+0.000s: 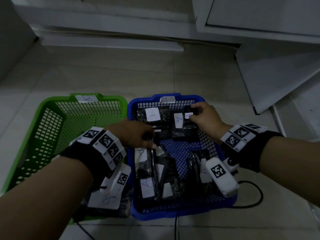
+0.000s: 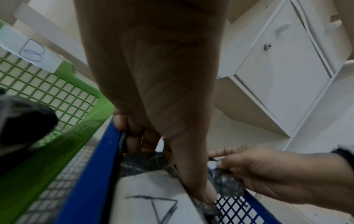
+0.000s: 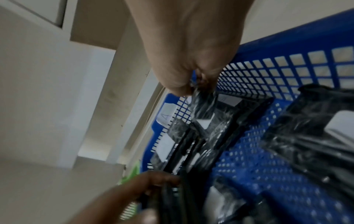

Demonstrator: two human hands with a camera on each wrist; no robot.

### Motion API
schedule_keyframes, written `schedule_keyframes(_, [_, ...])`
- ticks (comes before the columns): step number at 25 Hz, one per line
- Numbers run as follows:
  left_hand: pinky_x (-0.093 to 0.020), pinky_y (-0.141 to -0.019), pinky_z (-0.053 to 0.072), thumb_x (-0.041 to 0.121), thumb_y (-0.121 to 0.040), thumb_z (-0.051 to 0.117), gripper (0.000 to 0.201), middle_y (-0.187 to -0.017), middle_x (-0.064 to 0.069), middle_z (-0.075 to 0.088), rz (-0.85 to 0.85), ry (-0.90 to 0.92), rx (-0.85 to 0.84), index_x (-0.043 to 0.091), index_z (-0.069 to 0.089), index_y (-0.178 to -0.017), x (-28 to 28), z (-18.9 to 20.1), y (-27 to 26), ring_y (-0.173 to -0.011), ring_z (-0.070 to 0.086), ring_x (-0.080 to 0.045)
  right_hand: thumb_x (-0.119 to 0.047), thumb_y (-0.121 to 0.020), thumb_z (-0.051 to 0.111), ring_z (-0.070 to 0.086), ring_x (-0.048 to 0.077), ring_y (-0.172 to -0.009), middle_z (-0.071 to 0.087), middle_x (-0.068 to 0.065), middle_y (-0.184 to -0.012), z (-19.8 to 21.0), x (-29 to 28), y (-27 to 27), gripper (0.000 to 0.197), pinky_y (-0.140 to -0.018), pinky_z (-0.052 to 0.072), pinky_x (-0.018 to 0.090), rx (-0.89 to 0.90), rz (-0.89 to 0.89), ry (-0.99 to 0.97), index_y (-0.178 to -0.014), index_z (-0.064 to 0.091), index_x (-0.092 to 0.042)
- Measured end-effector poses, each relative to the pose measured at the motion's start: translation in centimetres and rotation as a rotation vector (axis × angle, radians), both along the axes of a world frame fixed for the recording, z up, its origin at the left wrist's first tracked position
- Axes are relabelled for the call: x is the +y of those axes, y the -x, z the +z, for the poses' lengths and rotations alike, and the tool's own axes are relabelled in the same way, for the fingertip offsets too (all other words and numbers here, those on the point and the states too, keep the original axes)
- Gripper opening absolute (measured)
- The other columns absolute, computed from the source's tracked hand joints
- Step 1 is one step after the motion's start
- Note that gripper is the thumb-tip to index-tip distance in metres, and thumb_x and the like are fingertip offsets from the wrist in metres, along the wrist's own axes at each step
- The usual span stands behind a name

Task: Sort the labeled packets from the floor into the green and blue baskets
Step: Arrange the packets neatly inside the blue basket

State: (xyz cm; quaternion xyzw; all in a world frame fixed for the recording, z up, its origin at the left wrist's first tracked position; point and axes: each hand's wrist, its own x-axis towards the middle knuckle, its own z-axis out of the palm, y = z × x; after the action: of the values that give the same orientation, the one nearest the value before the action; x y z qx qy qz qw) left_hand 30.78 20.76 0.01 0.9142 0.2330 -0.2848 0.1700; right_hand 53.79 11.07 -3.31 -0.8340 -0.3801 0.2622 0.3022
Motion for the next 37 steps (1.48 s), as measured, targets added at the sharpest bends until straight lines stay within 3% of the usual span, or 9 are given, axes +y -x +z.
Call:
schedule_keyframes(4, [-0.04, -0.11, 0.032, 0.068, -0.082, 0.044, 0.068, -0.142, 0.004, 0.046, 0.01, 0.017, 0.005, 0.033, 0.037, -0.14, 0.1, 0.1, 0.1, -0.127, 0.047, -0.018, -0.007, -0.092, 0.049, 0.032, 0.032, -0.132, 0.028, 0.018, -0.147, 0.2, -0.2, 0.9, 0.048, -0.107, 0.029, 0.03, -0.233, 0.245, 0.219, -0.139, 0.038, -0.003])
schedule_keyframes(7, [-0.037, -0.11, 0.034, 0.068, -0.074, 0.057, 0.08, -0.146, 0.008, 0.042, 0.004, 0.069, -0.028, 0.035, 0.032, -0.143, 0.3, 0.6, 0.5, -0.13, 0.044, -0.016, -0.029, -0.09, 0.057, 0.017, 0.034, -0.137, 0.016, 0.014, -0.152, -0.2, -1.2, 1.7, 0.059, -0.113, 0.021, 0.035, -0.46, 0.418, 0.354, -0.14, 0.037, -0.007])
schedule_keyframes(13, [-0.025, -0.095, 0.04, 0.053, -0.06, 0.08, 0.091, -0.134, 0.008, 0.053, 0.066, 0.138, -0.059, 0.033, 0.036, -0.137, 0.8, 0.5, 0.9, -0.118, 0.053, -0.014, -0.004, -0.093, 0.042, 0.046, 0.029, -0.11, 0.042, 0.014, -0.124, -0.9, -0.6, 0.4, 0.026, -0.095, 0.04, 0.031, -0.464, 0.404, 0.262, -0.116, 0.052, 0.001])
schedule_keyframes(19, [-0.024, -0.086, 0.046, 0.045, -0.061, 0.082, 0.077, -0.124, 0.003, 0.058, 0.115, 0.185, -0.131, 0.022, 0.052, -0.129, 0.9, 0.6, 0.5, -0.109, 0.056, -0.015, -0.009, -0.089, 0.053, 0.038, 0.032, -0.12, 0.047, 0.015, -0.125, -0.6, -0.9, 1.9, 0.027, -0.097, 0.033, 0.028, -0.487, 0.484, 0.3, -0.114, 0.063, -0.005])
schedule_keyframes(21, [-0.017, -0.074, 0.046, 0.044, -0.06, 0.083, 0.069, -0.114, 0.003, 0.063, 0.15, 0.223, -0.17, 0.022, 0.057, -0.12, 1.4, 0.9, 0.8, -0.098, 0.059, -0.012, -0.009, -0.088, 0.055, 0.049, 0.025, -0.114, 0.054, 0.01, -0.117, -0.1, -2.0, 4.4, 0.023, -0.087, 0.035, 0.02, -0.311, 0.509, 0.17, -0.108, 0.067, -0.011])
schedule_keyframes(24, [-0.014, -0.07, 0.044, 0.036, -0.06, 0.086, 0.058, -0.103, 0.004, 0.066, 0.193, 0.292, -0.2, 0.022, 0.058, -0.109, 1.9, 1.2, 1.3, -0.09, 0.061, -0.009, -0.016, -0.091, 0.057, 0.051, 0.021, -0.122, 0.052, 0.006, -0.136, 0.3, -3.0, 7.8, 0.045, -0.095, 0.038, 0.018, -0.053, 0.732, 0.343, -0.135, 0.049, -0.014])
schedule_keyframes(27, [-0.008, -0.063, 0.042, 0.034, -0.06, 0.087, 0.057, -0.091, 0.014, 0.062, 0.199, 0.326, -0.205, 0.024, 0.057, -0.107, 1.8, 1.4, 1.7, -0.079, 0.055, 0.004, -0.019, -0.091, 0.059, 0.056, 0.015, -0.107, 0.055, 0.009, -0.131, 0.0, -3.1, 9.0, 0.055, -0.08, 0.044, 0.011, 0.303, 0.522, 0.349, -0.141, 0.037, -0.009])
schedule_keyframes(31, [-0.02, -0.079, 0.047, 0.036, -0.06, 0.086, 0.06, -0.104, 0.012, 0.062, 0.186, 0.356, -0.195, 0.028, 0.056, -0.111, 1.9, 0.9, 1.9, -0.093, 0.058, -0.006, -0.018, -0.084, 0.069, 0.063, 0.023, -0.091, 0.061, 0.008, -0.106, -0.9, -2.8, 10.1, 0.053, -0.067, 0.05, 0.028, 0.564, 0.211, 0.299, -0.131, 0.048, -0.005])
schedule_keyframes(37, [-0.028, -0.088, 0.047, 0.039, -0.059, 0.086, 0.06, -0.11, 0.01, 0.063, 0.183, 0.355, -0.186, 0.035, 0.053, -0.108, 1.7, 0.6, 2.3, -0.101, 0.058, -0.01, -0.007, -0.085, 0.059, 0.054, 0.024, -0.064, 0.063, 0.012, -0.084, -1.2, -0.8, 10.9, 0.024, -0.053, 0.04, 0.026, 0.698, 0.263, 0.369, -0.108, 0.061, -0.013])
